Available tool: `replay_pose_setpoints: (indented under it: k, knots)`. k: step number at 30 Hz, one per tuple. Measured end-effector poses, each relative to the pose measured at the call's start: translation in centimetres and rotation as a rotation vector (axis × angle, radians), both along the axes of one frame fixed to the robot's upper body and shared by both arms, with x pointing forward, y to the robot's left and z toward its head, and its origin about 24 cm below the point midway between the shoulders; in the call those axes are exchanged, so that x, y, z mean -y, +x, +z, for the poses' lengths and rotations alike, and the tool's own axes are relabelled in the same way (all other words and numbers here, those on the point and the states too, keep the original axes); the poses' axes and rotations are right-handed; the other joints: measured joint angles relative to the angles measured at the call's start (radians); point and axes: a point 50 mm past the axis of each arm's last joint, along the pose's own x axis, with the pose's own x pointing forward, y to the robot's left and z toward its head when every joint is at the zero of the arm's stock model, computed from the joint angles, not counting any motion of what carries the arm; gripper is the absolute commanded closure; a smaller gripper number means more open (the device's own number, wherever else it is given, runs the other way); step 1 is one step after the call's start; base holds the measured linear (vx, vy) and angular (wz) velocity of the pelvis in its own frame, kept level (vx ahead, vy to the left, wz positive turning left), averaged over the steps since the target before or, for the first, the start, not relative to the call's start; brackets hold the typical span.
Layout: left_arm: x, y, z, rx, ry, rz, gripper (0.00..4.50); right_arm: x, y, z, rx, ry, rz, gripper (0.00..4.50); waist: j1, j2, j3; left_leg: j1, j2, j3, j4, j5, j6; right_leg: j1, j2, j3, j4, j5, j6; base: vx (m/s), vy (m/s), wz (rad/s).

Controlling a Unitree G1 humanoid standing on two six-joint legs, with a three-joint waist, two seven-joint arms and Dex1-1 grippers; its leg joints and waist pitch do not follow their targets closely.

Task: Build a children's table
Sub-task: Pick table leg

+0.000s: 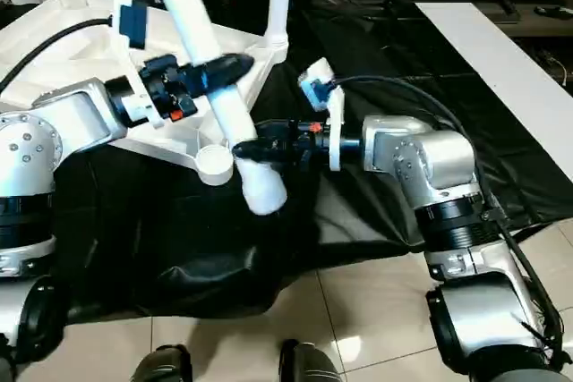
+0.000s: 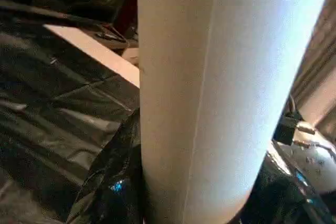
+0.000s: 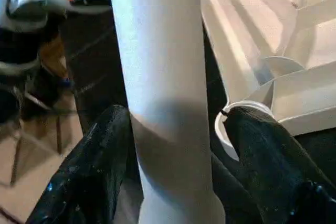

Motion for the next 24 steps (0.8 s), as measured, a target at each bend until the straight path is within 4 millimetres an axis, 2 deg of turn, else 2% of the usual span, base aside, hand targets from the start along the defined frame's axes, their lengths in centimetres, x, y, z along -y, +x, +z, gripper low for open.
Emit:
replay_pose_setpoints:
  k: [6, 11, 24]
  knots:
    - [0.5, -0.4, 0.2, 0.061, 0.059, -0.030, 2.68, -0.4, 0.0, -0.2, 0.083, -0.036, 0.025, 1.38, -0.001, 0.000, 0.000, 0.000, 0.000, 0.000, 0.000, 0.000, 0.000, 0.000, 0.000, 0.000, 0.000, 0.000, 0.000, 0.000, 0.000, 0.00]
    - [1.0, -1.0, 0.3, 0.096, 0.114, -0.089, 2.68, -0.9, -0.4, -1.5, 0.096, -0.080, 0.073, 1.38, 0.000, 0.000, 0.000, 0.000, 0.000, 0.000, 0.000, 0.000, 0.000, 0.000, 0.000, 0.000, 0.000, 0.000, 0.000, 0.000, 0.000, 0.00]
    - [1.5, -1.4, 0.3, 0.118, 0.128, -0.144, 2.68, -1.3, -0.8, -1.9, 0.137, -0.103, 0.146, 1.38, 0.000, 0.000, 0.000, 0.000, 0.000, 0.000, 0.001, 0.000, 0.000, 0.000, 0.000, 0.000, 0.002, 0.000, 0.000, 0.000, 0.000, 0.00]
